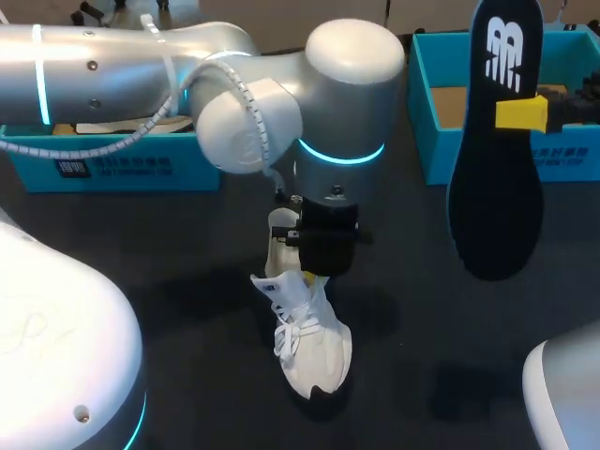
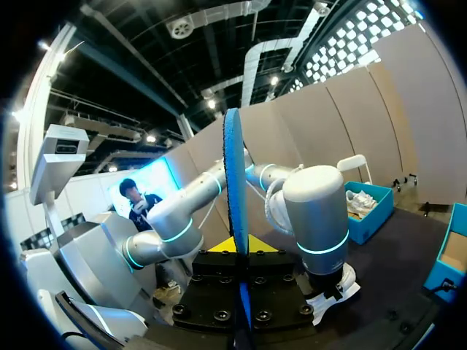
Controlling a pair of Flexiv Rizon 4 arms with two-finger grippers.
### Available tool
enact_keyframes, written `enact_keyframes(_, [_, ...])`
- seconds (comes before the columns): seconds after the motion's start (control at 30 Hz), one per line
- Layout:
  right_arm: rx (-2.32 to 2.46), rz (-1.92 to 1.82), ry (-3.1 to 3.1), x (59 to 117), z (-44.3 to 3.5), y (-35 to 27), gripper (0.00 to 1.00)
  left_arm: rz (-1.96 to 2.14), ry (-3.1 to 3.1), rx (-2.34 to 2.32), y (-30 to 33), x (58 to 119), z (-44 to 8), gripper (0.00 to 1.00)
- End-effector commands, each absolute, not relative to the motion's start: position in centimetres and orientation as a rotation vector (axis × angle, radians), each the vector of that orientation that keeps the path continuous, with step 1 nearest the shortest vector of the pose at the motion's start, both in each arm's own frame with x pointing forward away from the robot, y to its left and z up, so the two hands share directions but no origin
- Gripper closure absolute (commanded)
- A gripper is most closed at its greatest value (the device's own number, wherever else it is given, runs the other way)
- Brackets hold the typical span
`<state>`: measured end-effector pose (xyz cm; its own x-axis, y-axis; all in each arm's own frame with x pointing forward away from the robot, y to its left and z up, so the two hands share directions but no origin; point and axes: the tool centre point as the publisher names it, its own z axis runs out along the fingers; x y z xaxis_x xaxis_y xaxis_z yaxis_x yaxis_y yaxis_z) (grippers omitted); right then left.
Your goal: Take the shoe out of the shoebox, open the shoe tongue, remove and reinsert the insole, then place the shoe into the shoebox
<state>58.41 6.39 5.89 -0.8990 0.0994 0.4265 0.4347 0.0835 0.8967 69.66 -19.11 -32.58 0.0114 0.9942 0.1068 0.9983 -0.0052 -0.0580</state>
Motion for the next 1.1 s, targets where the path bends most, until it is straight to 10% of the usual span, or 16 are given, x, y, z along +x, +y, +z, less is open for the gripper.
enact_keyframes(0.03, [-0.534,-1.886,-2.110,58.7,6.1,6.6,1.00,-0.065,-2.115,-2.127,-19.6,69.7,-33.5,1.00])
enact_keyframes(0.93, [-0.534,-1.886,-2.110,58.7,6.1,6.6,1.00,-0.082,-2.104,-2.110,-20.8,68.4,-36.5,1.00])
enact_keyframes(1.1, [-0.534,-1.886,-2.110,58.7,6.1,6.6,1.00,-0.074,-2.123,-2.124,-21.2,68.4,-36.6,0.62])
